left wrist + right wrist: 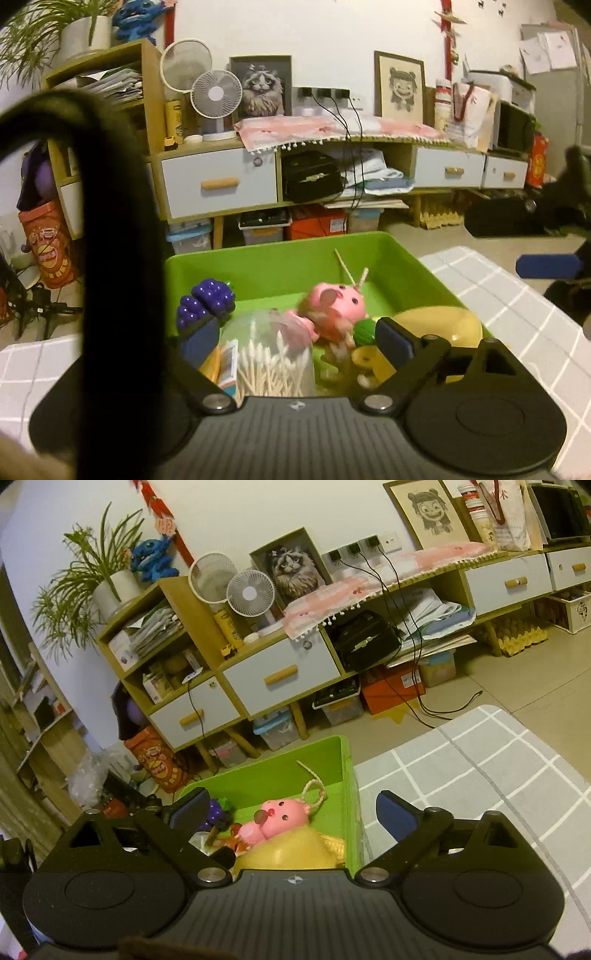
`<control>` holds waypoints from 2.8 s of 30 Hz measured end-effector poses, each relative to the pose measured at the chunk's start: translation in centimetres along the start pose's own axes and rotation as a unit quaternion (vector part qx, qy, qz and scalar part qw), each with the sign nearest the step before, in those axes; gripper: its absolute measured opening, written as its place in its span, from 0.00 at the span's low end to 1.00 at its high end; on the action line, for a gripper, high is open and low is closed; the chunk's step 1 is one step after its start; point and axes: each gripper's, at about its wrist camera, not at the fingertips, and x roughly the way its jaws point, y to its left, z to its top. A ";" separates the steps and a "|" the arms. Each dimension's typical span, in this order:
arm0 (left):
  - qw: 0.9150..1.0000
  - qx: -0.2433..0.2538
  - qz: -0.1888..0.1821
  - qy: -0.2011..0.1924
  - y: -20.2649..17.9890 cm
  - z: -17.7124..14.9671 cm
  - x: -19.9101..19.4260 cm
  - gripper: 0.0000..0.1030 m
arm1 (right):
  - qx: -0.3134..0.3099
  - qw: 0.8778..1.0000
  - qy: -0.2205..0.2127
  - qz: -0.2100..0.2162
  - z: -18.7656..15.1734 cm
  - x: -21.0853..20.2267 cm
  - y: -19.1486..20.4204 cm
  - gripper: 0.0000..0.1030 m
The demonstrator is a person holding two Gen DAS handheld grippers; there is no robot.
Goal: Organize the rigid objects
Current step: 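Open left tool to drop figurine while right tool drops bowl into bin, then withdraw both tools and lower left tool onto grey triangular hair clip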
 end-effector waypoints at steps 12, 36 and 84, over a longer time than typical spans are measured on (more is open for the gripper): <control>1.000 0.005 -0.007 0.018 0.4 -0.6 -2.5 0.69 | -0.006 1.000 0.012 -0.003 0.1 -1.1 0.8 0.97; 0.999 0.001 0.019 0.037 3.8 -3.6 -9.9 0.71 | -0.041 0.998 0.045 -0.024 -0.5 -4.3 1.2 0.98; 0.997 0.022 0.009 0.071 3.8 -9.7 -6.3 0.28 | -0.164 0.968 0.187 -0.004 -7.5 -0.8 5.4 0.98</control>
